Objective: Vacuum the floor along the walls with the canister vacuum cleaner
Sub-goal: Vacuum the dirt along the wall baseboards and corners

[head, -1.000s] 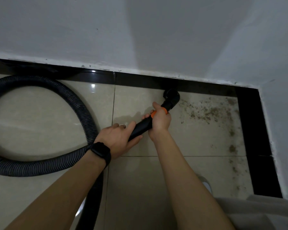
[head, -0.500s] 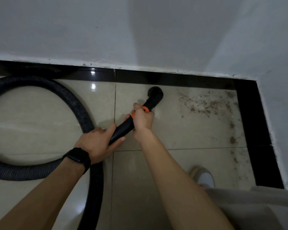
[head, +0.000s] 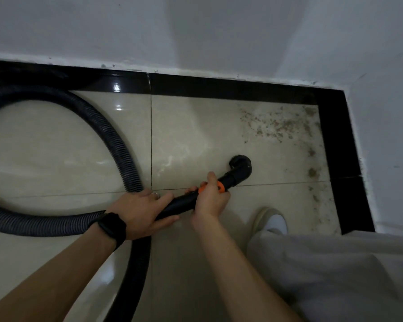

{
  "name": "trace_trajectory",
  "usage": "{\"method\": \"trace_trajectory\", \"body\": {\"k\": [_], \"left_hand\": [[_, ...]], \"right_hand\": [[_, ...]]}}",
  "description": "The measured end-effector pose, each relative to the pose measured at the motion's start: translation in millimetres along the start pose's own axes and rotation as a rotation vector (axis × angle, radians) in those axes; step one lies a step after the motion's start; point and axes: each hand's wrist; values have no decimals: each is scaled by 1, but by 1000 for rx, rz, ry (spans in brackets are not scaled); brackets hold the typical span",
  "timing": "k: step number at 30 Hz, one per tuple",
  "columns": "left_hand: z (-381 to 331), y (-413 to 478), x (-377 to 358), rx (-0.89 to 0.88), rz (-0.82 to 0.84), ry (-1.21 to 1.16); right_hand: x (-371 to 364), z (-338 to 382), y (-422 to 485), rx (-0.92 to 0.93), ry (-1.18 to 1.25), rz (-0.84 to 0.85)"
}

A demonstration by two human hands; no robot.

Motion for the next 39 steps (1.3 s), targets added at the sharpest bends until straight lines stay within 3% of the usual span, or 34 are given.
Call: {"method": "trace_trajectory", "body": {"k": [4, 12, 29, 39], "left_hand": [[-12, 19, 5, 2, 45, 25], [-24, 39, 5, 21, -33, 65], [-32, 65, 7, 22, -65, 9], [-19, 64, 4, 123, -71, -30]], "right_hand": [[-3, 12, 16, 11, 49, -1], [-11, 27, 38, 7, 86, 95], [-18, 42, 62, 22, 76, 114], [-38, 38, 64, 15, 35, 201]]}}
Point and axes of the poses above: each hand's wrist, its own y-axis towards the middle knuckle, its own x-axis out of the back of the hand, z = x × y, and after that the axes turned 13 degrees about x, right-handed
